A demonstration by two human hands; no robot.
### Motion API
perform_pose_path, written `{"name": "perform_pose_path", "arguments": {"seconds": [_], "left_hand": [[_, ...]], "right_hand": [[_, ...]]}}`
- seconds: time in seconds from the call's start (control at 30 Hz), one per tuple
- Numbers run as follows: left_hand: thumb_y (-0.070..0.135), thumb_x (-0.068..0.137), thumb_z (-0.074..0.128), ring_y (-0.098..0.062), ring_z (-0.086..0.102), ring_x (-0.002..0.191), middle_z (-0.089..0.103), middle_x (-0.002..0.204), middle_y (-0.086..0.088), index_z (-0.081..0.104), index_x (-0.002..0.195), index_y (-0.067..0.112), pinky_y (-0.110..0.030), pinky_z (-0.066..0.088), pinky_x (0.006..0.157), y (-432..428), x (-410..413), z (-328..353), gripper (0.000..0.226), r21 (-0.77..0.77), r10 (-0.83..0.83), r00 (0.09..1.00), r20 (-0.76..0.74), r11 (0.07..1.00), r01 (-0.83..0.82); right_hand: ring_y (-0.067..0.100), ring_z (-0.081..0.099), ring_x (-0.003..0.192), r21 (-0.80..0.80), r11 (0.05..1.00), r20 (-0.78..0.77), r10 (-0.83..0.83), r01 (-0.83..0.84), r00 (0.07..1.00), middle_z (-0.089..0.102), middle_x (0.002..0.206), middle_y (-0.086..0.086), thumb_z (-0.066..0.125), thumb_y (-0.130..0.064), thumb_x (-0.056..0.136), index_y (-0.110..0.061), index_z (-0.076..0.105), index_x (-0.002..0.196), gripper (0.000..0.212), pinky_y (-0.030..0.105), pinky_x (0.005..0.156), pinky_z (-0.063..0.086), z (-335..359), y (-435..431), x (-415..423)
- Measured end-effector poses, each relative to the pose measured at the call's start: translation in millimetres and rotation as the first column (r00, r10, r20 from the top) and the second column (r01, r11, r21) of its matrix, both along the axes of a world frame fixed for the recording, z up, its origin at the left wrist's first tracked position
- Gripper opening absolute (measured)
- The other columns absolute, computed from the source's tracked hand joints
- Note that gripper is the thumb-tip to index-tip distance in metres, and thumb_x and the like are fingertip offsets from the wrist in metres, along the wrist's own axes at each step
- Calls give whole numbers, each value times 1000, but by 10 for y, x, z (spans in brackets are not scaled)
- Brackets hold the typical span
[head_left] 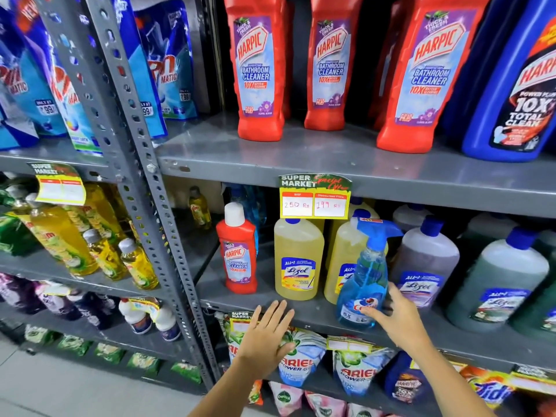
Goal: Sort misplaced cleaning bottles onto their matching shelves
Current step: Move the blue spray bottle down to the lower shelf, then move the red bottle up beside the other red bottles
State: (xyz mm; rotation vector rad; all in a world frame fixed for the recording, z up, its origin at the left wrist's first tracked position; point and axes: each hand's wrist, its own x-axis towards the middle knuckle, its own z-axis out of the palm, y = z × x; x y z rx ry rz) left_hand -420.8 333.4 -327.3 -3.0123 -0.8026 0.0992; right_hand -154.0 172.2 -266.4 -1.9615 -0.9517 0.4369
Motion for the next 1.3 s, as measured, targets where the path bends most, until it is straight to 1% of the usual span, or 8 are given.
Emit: {"name": "perform_pose_path", "arguments": {"seconds": [0.13, 0.27, 0.37, 0.5, 0.63, 0.8, 1.03, 1.3], "left_hand": [[59, 102, 16, -21, -12, 150, -10, 164, -2, -8, 155, 24, -46, -13, 117, -8, -2, 11, 68, 18, -5, 1000, -12, 1000, 5], [57, 102, 18, -22, -8, 150, -6, 165, -3, -2, 156, 23, -47, -7, 119, -4, -20, 75, 67, 5, -18, 999, -31, 1000, 18], [56, 101, 27, -24, 20, 148, 22, 161, -6, 27, 154, 20, -52, 20, 118, 63, -139, 173, 64, 79, -26, 1000, 0, 997, 26], [56, 101, 24, -26, 32, 143, 34, 156, -7, 45, 146, 17, -55, 33, 112, 257, -451, 242, 63, 84, 85, 995, 49, 993, -88], [61, 99, 14, -29, 31, 143, 31, 156, -11, 41, 148, 18, -56, 32, 111, 424, -726, 228, 71, 94, 146, 989, -1, 985, -145], [67, 96, 13, -30, 15, 148, 16, 160, -11, 21, 155, 19, -57, 17, 116, 457, -734, 146, 77, 62, 146, 989, -12, 988, -145], [69, 96, 12, -27, -11, 150, -12, 162, -8, -8, 156, 24, -51, -3, 121, 504, -739, 48, 77, 46, 161, 985, -67, 986, -158], [72, 94, 9, -27, -19, 148, -20, 159, -8, -16, 153, 22, -49, -15, 118, 477, -756, -27, 81, 64, 179, 981, -70, 983, -175]], "right_hand": [[1, 64, 99, -6, 1000, 3, 0, 0, 1000, 69, 119, -1, 85, -23, 74, -20, 46, 134, 72, 15, 74, 53, -8, -21, -45], [-1, 62, 93, 106, 979, 34, -179, 174, 983, 61, 109, -20, 87, -47, 66, -33, 38, 137, 87, 29, 77, 54, 80, -103, -190], [4, 57, 78, 366, 817, 82, -504, 445, 860, 62, 98, -13, 68, -63, 76, -33, 51, 121, 56, 33, 75, 52, 132, -149, -383], [7, 53, 62, 649, 740, 114, -325, 177, 939, 62, 83, -16, 61, -36, 86, -33, 58, 103, 18, 11, 58, 42, 257, 31, -847], [5, 60, 69, 423, 882, 347, 55, -209, 936, 66, 89, -12, 58, -34, 88, -35, 60, 105, 17, 19, 57, 48, 400, 541, -1287], [22, 54, 127, -178, 927, 293, 370, -330, 882, 45, 149, 6, 61, -40, 93, -18, 21, 155, 77, 36, 99, 49, 499, 1491, -1673], [26, 63, 112, 9, 974, -86, 227, -227, 970, 65, 125, 8, 86, -35, 71, -14, 52, 132, 73, 34, 92, 50, 476, 2267, -1730], [21, 68, 100, 38, 982, -36, 185, -183, 982, 72, 115, 7, 88, -32, 69, -13, 64, 121, 60, 29, 83, 52, 380, 2280, -1705]]}}
